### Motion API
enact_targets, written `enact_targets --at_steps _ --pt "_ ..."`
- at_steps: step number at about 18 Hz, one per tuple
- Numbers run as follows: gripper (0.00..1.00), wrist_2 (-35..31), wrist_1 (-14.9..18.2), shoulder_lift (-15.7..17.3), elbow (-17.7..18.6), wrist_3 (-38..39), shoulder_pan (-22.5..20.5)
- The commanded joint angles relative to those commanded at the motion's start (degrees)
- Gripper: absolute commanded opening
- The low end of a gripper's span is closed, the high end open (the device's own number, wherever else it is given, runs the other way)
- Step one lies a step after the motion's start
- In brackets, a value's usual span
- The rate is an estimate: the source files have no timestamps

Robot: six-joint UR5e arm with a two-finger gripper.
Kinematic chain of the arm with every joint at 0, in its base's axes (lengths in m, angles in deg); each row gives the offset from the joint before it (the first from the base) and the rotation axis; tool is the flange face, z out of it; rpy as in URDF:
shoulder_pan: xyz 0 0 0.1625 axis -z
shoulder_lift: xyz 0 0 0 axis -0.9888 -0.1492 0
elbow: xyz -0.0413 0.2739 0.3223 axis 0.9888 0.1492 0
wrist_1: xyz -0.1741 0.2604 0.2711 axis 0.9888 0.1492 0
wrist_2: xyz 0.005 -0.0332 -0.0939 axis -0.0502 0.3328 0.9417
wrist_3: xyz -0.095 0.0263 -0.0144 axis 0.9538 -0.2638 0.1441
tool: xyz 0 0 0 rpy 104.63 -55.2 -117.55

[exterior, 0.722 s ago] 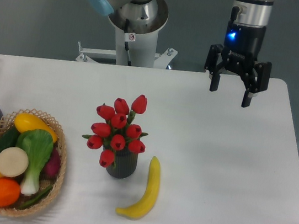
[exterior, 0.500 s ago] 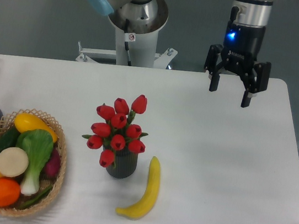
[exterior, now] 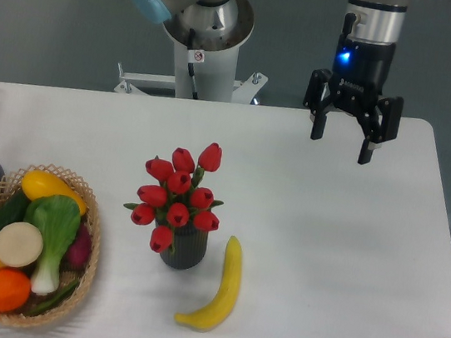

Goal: Pick up the flowers from the vase
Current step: 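Move the open gripper down toward the red tulip stems above the vase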

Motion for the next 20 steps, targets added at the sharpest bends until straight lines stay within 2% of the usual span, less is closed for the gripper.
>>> enact_targets --at_steps 3,5,8,11,16,20 --pt "1.00 4.7 -0.5 -0.5 1.5 5.9 0.2" --pt "1.00 4.9 -0.9 -0.8 2.1 5.9 0.7" --pt "1.00 4.9 -1.9 -2.2 4.4 4.9 3.9" --pt "1.00 6.9 -2.1 -2.3 8.0 5.4 4.8" --pt "1.00 20.7 -2.0 -2.6 11.3 7.7 3.9" --pt "1.00 29.4 -2.0 -4.8 12.3 7.8 3.3"
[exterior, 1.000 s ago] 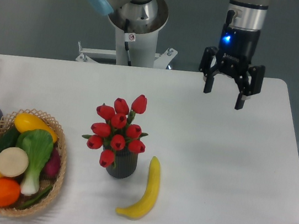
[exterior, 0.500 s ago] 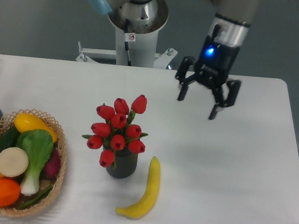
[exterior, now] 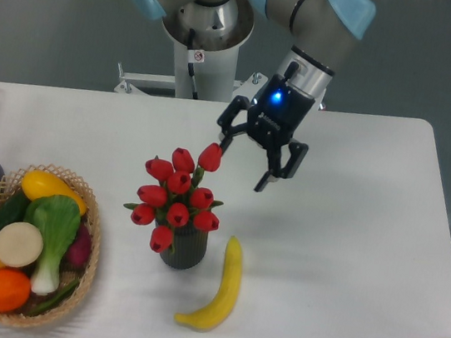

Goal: Pick up the flowers from the vase
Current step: 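Move the open gripper down toward the red tulip stems above the vase, then close the gripper around the tulip stems below the blooms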

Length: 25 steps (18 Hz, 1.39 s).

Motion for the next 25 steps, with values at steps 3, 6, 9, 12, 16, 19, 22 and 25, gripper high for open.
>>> enact_targets --at_steps 3,6,9,12,16,19,22,25 --pt "1.00 3.1 -0.1 -2.0 0.4 -0.4 0.3" --pt "1.00 3.5 -0.2 -2.9 0.0 -0.8 0.5" --pt "1.00 3.4 -0.3 -3.9 -1.0 -0.8 1.6" --pt "1.00 3.5 -0.4 -4.9 -1.9 -0.8 2.4" --pt "1.00 3.4 -3.1 -8.4 -4.0 -0.8 5.0" --pt "1.00 3.3 -3.3 -8.9 -4.1 -0.8 5.5" --pt "1.00 3.4 -3.3 -9.4 -4.3 -0.8 6.0" --pt "1.00 3.4 -3.4 -9.5 -4.3 -0.8 6.3"
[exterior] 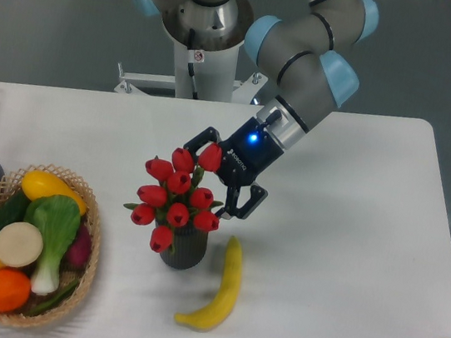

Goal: Pick up the flowers from the vase
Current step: 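Close the gripper around the tulip stems below the blooms, then lift the gripped tulips straight up out of the dark vase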

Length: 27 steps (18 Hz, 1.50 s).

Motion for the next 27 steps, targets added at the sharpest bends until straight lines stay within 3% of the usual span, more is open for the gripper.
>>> enact_targets --at_steps 7,11,15,20,27 --pt "0.99 1.0 0.0 -0.4 0.0 0.0 0.9" --pt "0.67 1.9 0.0 -0.4 0.0 0.1 0.8" --pt "0.52 2.4 0.0 -0.3 0.0 0.1 0.6" --pt "0.46 4.5 0.0 -0.1 0.1 0.1 0.4" --pt "0.47 7.1 0.1 1.8 0.1 0.9 -0.5"
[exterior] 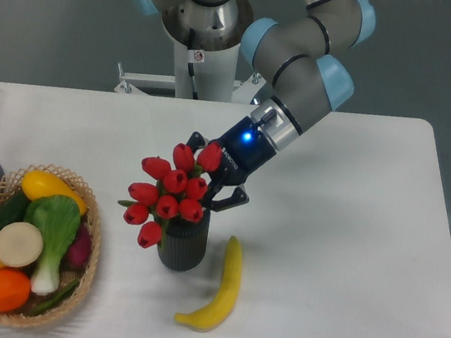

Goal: Pick up the flowers from the vase
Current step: 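Lift the gripped tulips straight up out of the dark vase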

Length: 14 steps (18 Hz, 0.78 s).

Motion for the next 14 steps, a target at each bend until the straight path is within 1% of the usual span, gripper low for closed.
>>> enact_targets --at_steps 2,5,7,11,14 --pt "0.47 1.3 0.0 1.1 -0.4 1.7 -0.7" --pt "0.47 4.0 0.0 2.3 -2.6 7.1 -1.1" --pt "0.47 4.3 0.0 3.3 -3.6 9.8 -1.1" --pt "0.47 4.8 0.0 4.8 -4.2 12.2 -1.1" --pt "0.47 6.9 0.0 5.5 -4.9 14.3 -1.1"
